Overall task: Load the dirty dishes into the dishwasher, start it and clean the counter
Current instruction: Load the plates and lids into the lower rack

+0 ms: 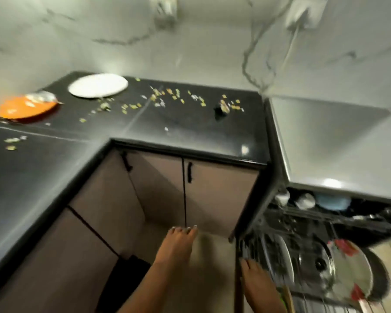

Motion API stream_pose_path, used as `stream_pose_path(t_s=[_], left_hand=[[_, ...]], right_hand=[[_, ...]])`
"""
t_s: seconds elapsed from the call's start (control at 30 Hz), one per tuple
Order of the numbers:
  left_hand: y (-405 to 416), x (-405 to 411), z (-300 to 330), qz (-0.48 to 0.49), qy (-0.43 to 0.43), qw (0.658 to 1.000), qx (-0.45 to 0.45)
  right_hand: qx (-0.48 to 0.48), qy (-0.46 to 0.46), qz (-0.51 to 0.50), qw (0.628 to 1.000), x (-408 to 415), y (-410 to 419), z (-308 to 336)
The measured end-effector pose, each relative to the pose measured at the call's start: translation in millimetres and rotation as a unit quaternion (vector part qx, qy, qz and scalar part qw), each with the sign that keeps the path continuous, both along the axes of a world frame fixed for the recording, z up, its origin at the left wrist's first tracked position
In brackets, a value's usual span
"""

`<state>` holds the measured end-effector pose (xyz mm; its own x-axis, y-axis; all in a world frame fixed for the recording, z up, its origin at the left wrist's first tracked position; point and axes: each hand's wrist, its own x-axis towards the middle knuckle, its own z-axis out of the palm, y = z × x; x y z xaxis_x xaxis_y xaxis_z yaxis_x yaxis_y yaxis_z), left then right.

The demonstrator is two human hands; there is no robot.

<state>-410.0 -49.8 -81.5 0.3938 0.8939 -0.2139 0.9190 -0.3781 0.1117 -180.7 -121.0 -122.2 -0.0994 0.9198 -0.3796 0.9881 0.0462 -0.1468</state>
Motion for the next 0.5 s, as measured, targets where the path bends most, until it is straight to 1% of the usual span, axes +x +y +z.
stream_pose_path(t_s=[0.03, 0.1, 0.2, 0.27, 0.4, 0.5], left_hand=[[6.4, -16.4, 16.6, 0.018, -0.006, 0.999, 0.034], [15.9, -45.1, 46.9, 0.05, -0.021, 0.995, 0.084], [25.5, -85.1, 92.6, 0.109, -0.069, 0.984, 0.125], [34.0, -105.0, 115.5, 0.136, -0.075, 0.976, 0.151], [61.7, -137.3, 140.4, 0.176, -0.064, 0.965, 0.184], [96.8, -153.6, 150.4, 0.19, -0.078, 0.956, 0.207]], right_hand=[[0.014, 0.0, 0.016, 1.0, -13.9, 13.6, 15.6], [0.074, 0.01, 0.041, 0.996, -37.5, 35.5, 37.0], [0.16, 0.04, 0.074, 0.984, -75.9, 63.2, 65.2], [0.2, 0.065, 0.091, 0.973, -95.9, 78.5, 80.3], [0.276, 0.133, 0.148, 0.94, -123.6, 119.3, 103.5], [0.314, 0.135, 0.174, 0.924, -140.2, 171.9, 124.3]])
